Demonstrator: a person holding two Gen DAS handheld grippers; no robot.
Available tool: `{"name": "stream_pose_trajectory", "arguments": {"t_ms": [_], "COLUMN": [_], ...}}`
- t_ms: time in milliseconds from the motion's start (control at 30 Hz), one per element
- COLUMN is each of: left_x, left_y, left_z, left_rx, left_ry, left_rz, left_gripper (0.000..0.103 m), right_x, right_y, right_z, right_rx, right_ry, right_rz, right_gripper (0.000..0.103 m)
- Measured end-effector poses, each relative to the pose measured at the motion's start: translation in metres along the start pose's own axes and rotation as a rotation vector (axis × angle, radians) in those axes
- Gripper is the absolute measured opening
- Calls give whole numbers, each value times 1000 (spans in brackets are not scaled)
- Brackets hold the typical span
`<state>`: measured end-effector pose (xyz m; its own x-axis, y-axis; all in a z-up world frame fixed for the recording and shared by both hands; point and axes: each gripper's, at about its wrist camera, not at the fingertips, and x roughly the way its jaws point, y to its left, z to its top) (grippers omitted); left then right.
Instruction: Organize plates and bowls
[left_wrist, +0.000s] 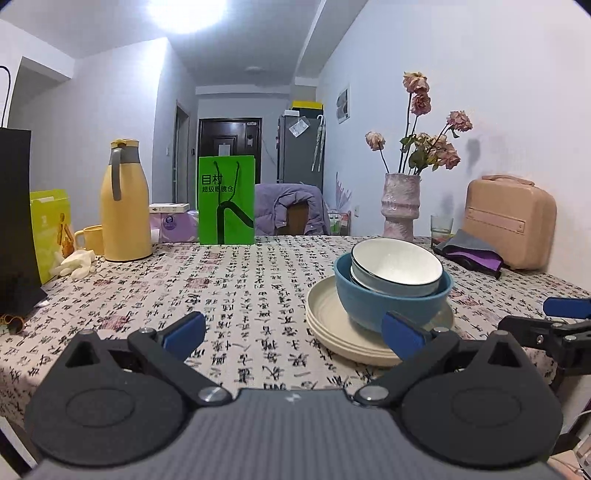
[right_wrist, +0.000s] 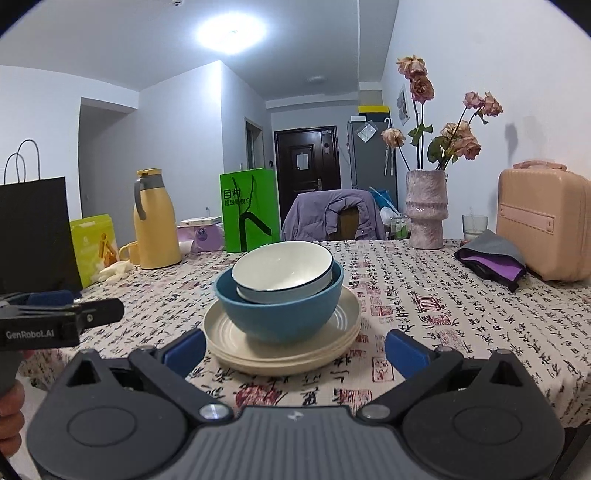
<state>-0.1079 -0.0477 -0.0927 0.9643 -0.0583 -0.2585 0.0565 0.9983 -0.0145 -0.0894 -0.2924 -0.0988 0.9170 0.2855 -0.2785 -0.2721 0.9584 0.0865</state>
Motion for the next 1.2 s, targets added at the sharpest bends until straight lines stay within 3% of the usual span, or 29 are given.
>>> {"name": "stream_pose_trajectory", "arguments": {"t_ms": [467, 1200], "left_x": [-27, -30], "left_y": [-1, 5], "left_z": [-12, -16], "left_rx": [8, -4], "left_ry": [-26, -30], "left_rz": [6, 2], "left_gripper": [103, 103], "right_x": [-15, -5], "right_y": [-2, 2], "right_z": [-12, -13], "right_rx": [29, 39], "right_ry": [3, 33], "right_rz": [17, 35], "right_gripper": [103, 103]}}
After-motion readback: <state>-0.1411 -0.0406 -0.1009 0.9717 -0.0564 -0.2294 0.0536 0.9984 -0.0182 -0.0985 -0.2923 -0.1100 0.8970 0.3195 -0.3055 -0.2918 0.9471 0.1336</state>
